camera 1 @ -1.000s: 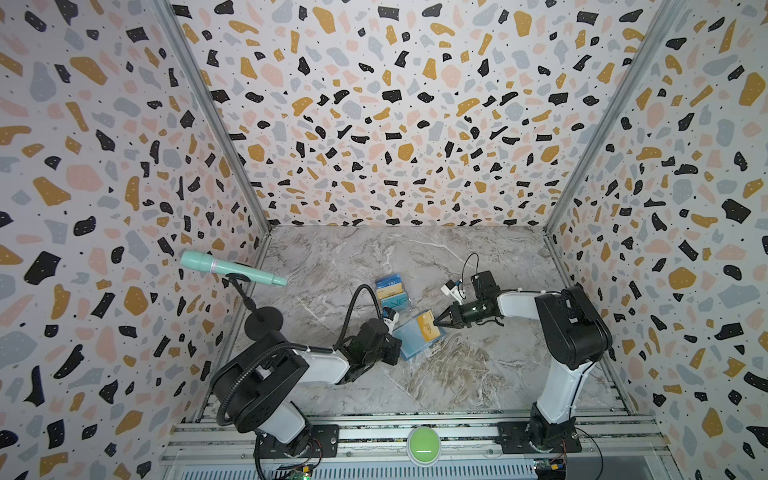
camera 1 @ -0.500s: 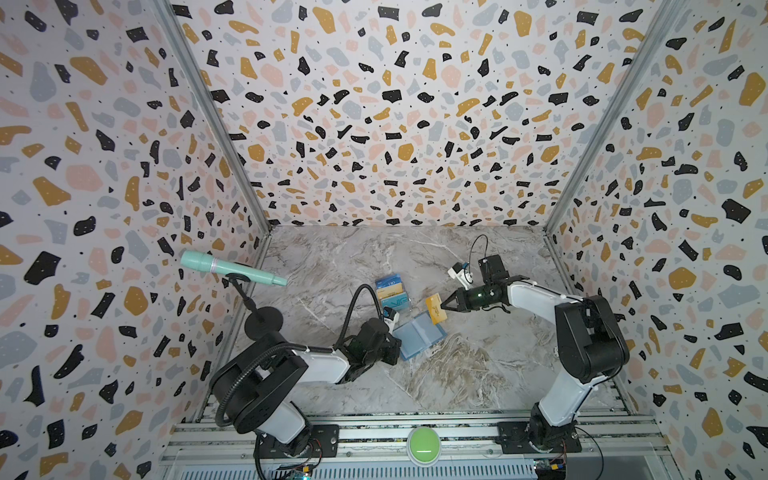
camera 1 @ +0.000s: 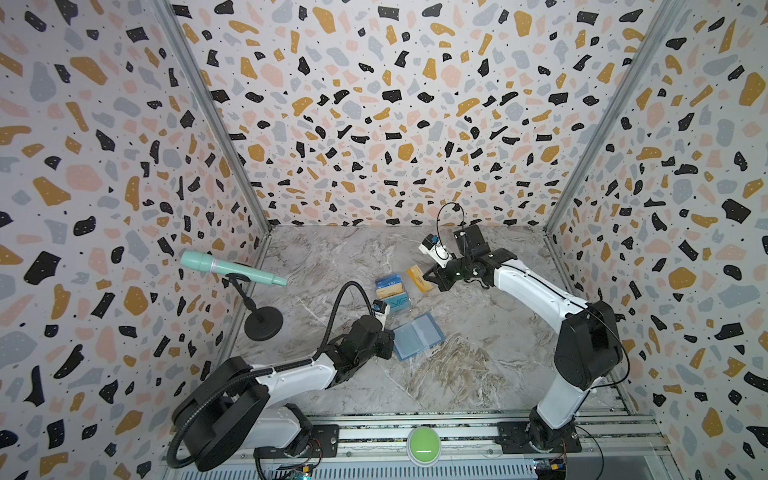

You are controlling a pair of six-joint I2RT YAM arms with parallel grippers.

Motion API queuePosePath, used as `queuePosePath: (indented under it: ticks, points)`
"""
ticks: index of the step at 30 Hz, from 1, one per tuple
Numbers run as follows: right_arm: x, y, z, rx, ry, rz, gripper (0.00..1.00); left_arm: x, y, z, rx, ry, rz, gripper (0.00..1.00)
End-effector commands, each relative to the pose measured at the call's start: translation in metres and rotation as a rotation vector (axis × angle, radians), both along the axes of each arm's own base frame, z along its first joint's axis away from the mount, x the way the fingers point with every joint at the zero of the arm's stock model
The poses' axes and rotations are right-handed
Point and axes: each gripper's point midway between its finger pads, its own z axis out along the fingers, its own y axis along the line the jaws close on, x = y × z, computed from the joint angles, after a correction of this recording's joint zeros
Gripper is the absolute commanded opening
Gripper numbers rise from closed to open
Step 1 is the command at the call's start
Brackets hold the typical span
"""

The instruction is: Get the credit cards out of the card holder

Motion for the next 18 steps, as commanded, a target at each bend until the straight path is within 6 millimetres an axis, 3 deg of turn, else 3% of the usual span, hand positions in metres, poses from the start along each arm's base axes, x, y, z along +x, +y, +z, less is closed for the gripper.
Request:
queuePosePath:
  ticks: [1, 4, 10, 14, 18]
  points:
    - [-0.01, 0.006, 0.01, -0.065, -0.071, 0.127, 0.0, 0.002, 0.011, 0.01, -0.005, -0.022, 0.049, 0.07]
    - [-0.023, 0.011, 0.012, -0.063, -0.069, 0.184, 0.0, -0.002, 0.008, 0.024, 0.02, -0.029, -0.022, 0.14]
    - [-0.062, 0.009, 0.016, -0.064, -0.072, 0.275, 0.0, -0.007, 0.004, 0.083, 0.067, -0.103, -0.208, 0.38]
    - [-0.091, 0.007, 0.032, 0.003, -0.067, 0.335, 0.0, -0.013, -0.001, 0.123, 0.03, -0.16, -0.307, 0.44]
    - [-0.117, 0.005, 0.046, 0.069, -0.062, 0.4, 0.0, -0.028, -0.004, 0.134, 0.07, -0.163, -0.443, 0.46]
